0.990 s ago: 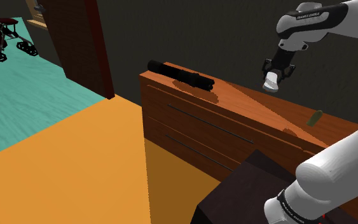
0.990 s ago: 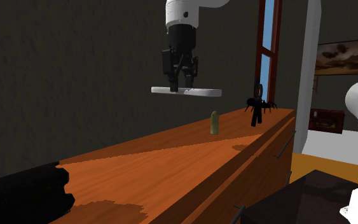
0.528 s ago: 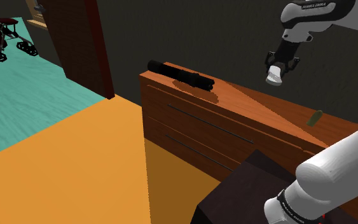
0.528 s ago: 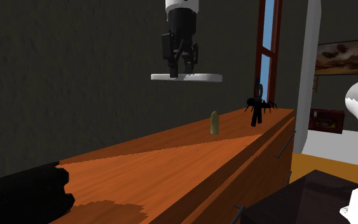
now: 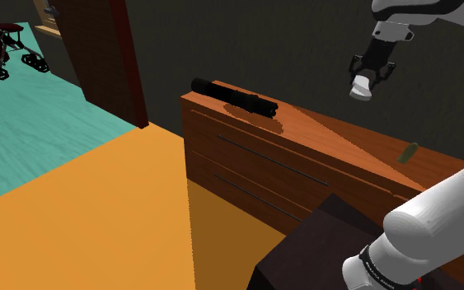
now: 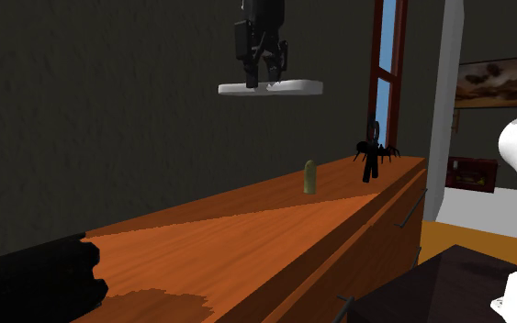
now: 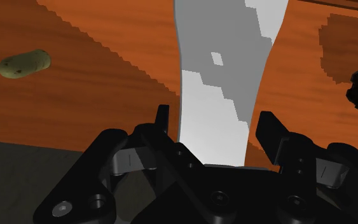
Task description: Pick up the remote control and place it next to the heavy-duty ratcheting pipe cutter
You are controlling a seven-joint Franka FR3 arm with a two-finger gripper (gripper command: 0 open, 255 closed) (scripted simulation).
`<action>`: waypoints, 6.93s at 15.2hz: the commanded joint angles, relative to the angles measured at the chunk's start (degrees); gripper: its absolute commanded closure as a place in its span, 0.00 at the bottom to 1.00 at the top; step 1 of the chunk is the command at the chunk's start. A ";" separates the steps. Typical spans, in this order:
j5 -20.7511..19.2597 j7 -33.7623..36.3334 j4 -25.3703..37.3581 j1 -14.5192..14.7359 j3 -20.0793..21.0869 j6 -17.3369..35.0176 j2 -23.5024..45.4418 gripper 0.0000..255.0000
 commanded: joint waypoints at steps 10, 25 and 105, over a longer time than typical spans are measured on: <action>0.79 -0.43 10.51 -0.06 -0.23 -8.35 2.31 1.00; -1.75 -20.24 7.73 -8.72 -11.39 -8.65 -1.22 1.00; 21.95 -65.65 -3.90 -32.57 -24.57 25.25 31.11 1.00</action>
